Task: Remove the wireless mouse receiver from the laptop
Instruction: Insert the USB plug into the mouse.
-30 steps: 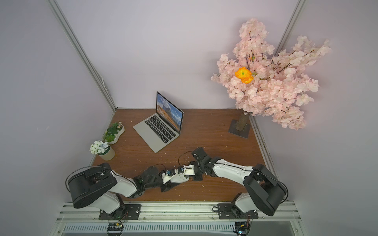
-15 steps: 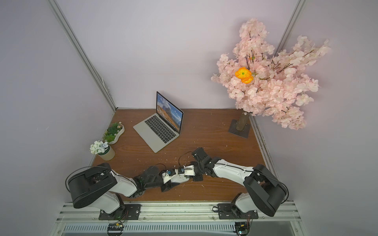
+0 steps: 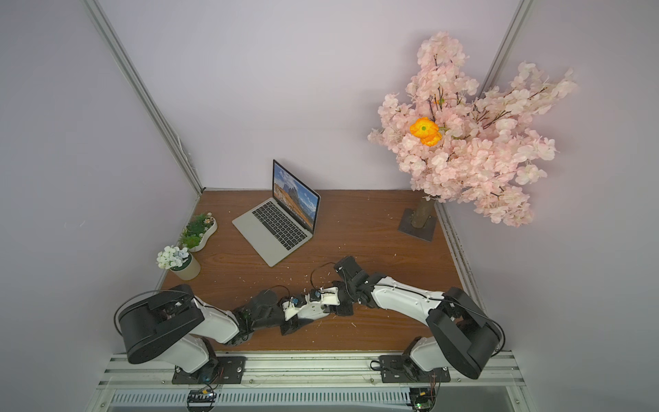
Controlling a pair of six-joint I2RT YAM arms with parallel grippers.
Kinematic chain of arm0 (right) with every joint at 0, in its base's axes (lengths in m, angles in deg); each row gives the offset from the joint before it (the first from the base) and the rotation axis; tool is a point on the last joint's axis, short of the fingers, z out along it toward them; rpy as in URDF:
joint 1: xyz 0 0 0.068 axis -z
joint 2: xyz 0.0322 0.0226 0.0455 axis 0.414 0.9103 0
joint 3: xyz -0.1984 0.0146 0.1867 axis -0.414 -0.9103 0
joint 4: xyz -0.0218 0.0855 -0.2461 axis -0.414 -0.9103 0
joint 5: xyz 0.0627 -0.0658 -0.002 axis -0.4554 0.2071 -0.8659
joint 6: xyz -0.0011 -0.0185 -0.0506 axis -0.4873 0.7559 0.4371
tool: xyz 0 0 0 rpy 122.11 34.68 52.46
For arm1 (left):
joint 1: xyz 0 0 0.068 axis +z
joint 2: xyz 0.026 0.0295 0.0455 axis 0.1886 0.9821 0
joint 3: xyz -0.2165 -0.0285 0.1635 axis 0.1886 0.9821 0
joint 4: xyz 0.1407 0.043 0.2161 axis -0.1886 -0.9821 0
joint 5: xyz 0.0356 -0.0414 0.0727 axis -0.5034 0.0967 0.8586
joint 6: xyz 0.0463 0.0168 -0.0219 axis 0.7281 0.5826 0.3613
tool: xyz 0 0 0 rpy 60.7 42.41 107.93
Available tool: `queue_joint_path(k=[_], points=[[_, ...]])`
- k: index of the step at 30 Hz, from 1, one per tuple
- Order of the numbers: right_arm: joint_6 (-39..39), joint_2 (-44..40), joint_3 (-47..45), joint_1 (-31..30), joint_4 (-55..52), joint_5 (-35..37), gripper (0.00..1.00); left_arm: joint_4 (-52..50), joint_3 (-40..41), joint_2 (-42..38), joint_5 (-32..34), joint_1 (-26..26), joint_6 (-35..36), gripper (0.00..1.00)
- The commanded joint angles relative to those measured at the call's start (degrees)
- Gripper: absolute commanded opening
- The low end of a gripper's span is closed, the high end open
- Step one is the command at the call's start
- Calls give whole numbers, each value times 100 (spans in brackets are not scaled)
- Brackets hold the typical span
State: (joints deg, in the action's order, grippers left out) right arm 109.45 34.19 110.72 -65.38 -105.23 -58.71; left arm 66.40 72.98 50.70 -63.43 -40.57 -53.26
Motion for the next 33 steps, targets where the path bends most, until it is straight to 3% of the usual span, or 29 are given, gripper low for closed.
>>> queue_joint_path(k=[1,4,7,11,13,18,22,33], points=[[-544,-357,291,297,-88,-602,43,-241,-73,-45,3,-66,52,52],[-1043,-550,372,553,-81,-805,48,-282,-84,-55,6,-63,71,52],[-2380,-592,411,630,147,-563,55,-281,-92,-42,8,-60,66,52],[-4403,-401,583,635,45,-47,53,-238,-75,-41,5,-62,46,52],[-5016,-283,709,637,-379,260,50,-238,-75,-44,39,-60,37,52],[-5221,-359,449,429,-760,41,54,-242,-103,12,53,-72,33,52],[-5283,-299,94,207,-682,306,56,-258,-129,42,40,-63,43,52],[-5527,-28,-37,102,-340,596,51,-334,-136,48,50,-63,43,52]])
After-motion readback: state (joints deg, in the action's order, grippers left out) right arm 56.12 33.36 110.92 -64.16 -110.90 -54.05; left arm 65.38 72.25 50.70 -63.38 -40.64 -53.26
